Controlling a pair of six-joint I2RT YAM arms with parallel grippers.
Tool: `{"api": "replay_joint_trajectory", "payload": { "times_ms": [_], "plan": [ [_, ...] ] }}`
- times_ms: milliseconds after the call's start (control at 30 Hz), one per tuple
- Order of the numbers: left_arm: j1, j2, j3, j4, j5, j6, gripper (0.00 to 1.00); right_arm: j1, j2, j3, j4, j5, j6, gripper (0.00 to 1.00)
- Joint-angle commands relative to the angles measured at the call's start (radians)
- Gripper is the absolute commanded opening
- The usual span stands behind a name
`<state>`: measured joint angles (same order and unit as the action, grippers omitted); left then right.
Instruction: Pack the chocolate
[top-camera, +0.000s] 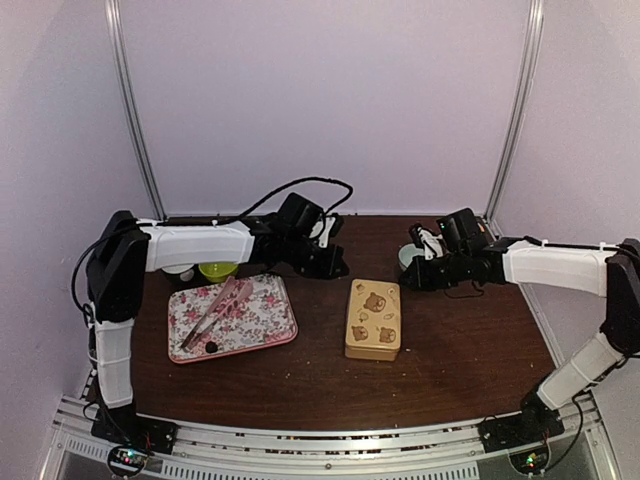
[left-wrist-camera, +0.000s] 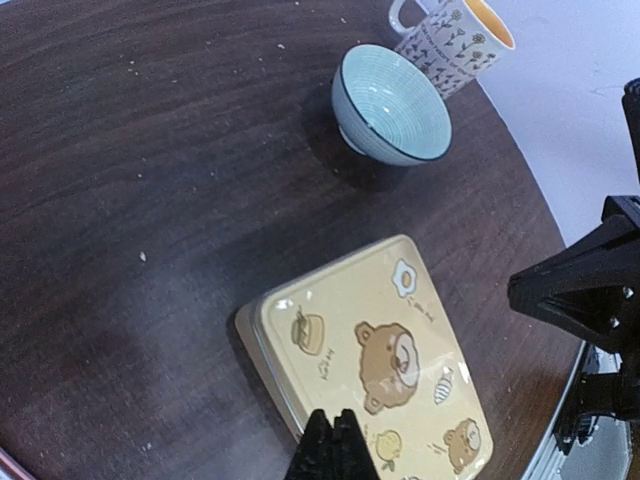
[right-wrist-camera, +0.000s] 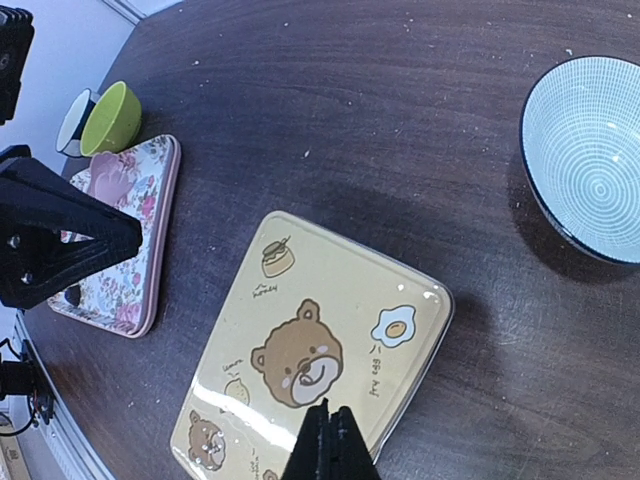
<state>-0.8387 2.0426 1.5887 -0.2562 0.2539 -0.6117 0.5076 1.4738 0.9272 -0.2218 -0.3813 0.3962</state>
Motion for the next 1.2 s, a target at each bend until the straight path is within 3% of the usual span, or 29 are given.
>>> {"api": "replay_joint_trajectory", "payload": {
  "times_ms": [0,167,500,667,933,1167],
  "plan": [
    [0.006,0.083,0.052,0.086,0.074,0.043,0.00,-0.018,0.078,0.065,0.014,0.039,0.001,0.00],
    [0.007,0.092,0.055,0.112,0.090,0.043,0.00,-0.050,0.182,0.138,0.011,0.052,-0.034,0.00],
    [0.007,0.028,-0.034,0.121,0.071,0.042,0.00,-0.050,0.426,0.412,-0.150,0.068,-0.127,0.00],
    [0.005,0.002,-0.075,0.121,0.068,0.040,0.00,-0.041,0.541,0.510,-0.264,-0.015,-0.161,0.00],
    [0.005,0.003,-0.095,0.146,0.086,0.034,0.00,0.023,0.460,0.387,-0.179,-0.145,-0.138,0.00],
    [-0.009,0.027,-0.074,0.156,0.120,0.046,0.00,0.007,0.316,0.302,-0.146,-0.039,-0.115,0.00]
  ]
}}
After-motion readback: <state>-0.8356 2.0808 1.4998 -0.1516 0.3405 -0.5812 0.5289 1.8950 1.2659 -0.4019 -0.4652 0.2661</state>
